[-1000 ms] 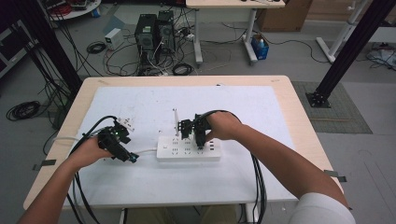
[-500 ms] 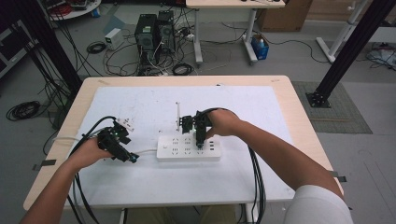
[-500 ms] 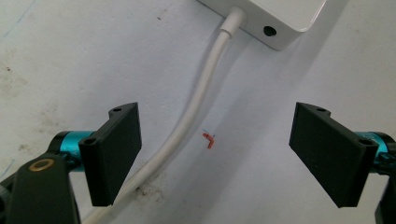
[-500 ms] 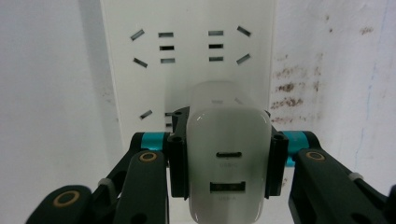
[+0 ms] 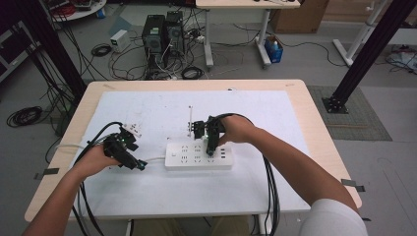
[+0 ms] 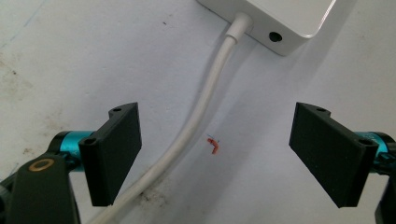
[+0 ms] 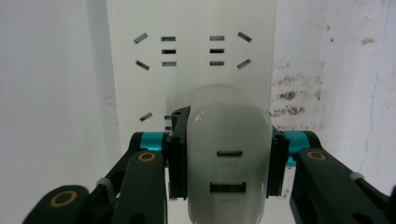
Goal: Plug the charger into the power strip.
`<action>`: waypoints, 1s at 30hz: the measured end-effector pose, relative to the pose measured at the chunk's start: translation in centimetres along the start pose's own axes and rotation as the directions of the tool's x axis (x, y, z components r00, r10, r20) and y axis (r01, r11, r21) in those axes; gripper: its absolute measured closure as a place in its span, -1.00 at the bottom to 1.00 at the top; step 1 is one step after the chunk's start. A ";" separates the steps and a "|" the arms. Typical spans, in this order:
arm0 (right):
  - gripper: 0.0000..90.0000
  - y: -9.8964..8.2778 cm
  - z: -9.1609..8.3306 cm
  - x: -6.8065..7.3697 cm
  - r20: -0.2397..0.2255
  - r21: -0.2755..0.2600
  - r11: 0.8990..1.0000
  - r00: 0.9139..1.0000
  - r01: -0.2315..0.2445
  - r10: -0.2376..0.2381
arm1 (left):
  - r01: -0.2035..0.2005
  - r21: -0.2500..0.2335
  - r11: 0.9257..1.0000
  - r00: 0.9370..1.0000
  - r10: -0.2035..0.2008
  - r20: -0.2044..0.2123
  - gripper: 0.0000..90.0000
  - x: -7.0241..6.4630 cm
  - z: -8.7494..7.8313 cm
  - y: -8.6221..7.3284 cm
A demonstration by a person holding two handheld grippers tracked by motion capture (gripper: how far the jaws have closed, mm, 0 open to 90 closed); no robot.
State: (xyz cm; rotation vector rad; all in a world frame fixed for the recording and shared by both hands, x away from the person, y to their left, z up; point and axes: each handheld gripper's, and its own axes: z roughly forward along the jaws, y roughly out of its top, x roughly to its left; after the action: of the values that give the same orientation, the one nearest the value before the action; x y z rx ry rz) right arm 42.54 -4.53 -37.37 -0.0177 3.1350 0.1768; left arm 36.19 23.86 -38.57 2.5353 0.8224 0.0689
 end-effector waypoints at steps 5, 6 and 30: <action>-0.52 -1.9 -1.9 -1.1 -0.057 -0.204 0.960 0.981 -0.193 0.185 | 0.014 -0.006 1.000 1.000 -0.014 -0.007 -0.62 0.3 -0.3 -0.4; -0.52 -2.2 -2.4 -1.2 -0.067 -0.229 0.948 0.975 -0.223 0.213 | 0.017 -0.007 1.000 1.000 -0.017 -0.009 -0.62 0.3 -0.3 -0.4; -0.98 -5.1 -6.8 -1.6 0.030 -0.378 0.782 0.837 -0.496 0.546 | 0.015 -0.077 0.997 0.994 -0.023 -0.102 -0.62 0.5 -2.1 -0.4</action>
State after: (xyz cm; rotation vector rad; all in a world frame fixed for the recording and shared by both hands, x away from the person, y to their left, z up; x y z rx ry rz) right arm 44.19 -10.31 -31.21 0.8355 2.8304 0.7101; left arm 35.99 25.32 -36.98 2.4689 0.8666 0.2227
